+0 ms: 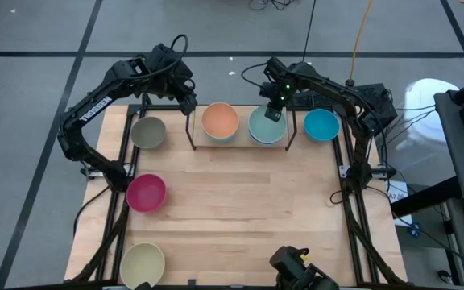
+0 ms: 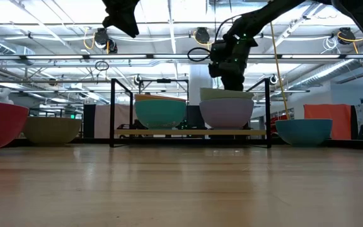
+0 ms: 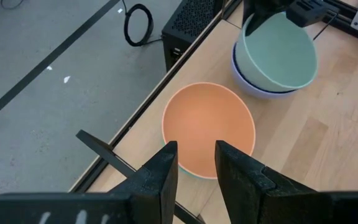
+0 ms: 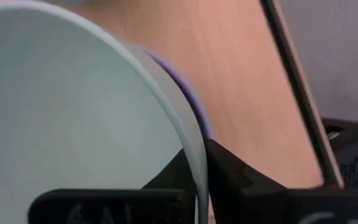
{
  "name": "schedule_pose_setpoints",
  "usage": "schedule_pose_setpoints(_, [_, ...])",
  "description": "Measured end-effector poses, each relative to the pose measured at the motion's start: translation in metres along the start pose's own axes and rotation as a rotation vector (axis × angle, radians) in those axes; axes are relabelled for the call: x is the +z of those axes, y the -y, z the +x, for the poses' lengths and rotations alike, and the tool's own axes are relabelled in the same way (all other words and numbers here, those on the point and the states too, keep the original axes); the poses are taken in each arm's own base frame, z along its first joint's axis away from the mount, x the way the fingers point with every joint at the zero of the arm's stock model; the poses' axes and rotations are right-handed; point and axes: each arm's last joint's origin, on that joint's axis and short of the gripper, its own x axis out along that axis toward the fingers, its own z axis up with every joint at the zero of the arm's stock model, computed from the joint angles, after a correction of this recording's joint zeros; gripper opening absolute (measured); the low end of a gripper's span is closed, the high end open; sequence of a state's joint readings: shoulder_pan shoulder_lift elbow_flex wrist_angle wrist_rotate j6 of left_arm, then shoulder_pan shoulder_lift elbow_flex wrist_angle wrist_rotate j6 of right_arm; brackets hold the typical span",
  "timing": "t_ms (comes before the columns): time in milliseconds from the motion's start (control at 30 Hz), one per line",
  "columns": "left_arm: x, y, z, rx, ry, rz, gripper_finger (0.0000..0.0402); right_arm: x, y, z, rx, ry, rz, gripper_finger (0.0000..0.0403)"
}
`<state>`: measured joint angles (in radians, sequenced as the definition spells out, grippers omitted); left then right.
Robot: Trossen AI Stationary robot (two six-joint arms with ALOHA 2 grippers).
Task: Place and stack bowls onto a shelf
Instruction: Stack the green bowl on top of the purple bowl on the shelf
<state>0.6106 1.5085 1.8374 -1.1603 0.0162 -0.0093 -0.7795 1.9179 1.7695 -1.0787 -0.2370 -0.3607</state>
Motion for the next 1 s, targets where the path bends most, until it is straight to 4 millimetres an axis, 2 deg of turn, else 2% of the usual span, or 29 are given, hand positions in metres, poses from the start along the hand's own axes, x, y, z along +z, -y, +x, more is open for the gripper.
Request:
schedule_pose_setpoints(367, [0.000, 0.000, 0.000, 0.000, 0.000, 0.001, 0.0113, 0.003, -0.004, -0.006, -0.013, 0.038, -0.022, 0.0107])
schedule_pose_setpoints(500, [0.000, 0.000, 0.000, 0.000, -0.001, 0.013, 0.0113, 0.003, -0.011, -0.015, -0.017, 0.059, -0.070, 0.0129])
schedule_pose_setpoints(800, [0.000, 0.000, 0.000, 0.000, -0.002, 0.014, 0.0113, 0.000, -0.046, -0.070, -0.064, 0.221, -0.194, 0.0131])
schedule_pose_setpoints(1000, [0.000, 0.000, 0.000, 0.000, -0.002, 0.012, 0.0113, 0.007, -0.050, -0.080, -0.113, 0.326, -0.287, 0.0113])
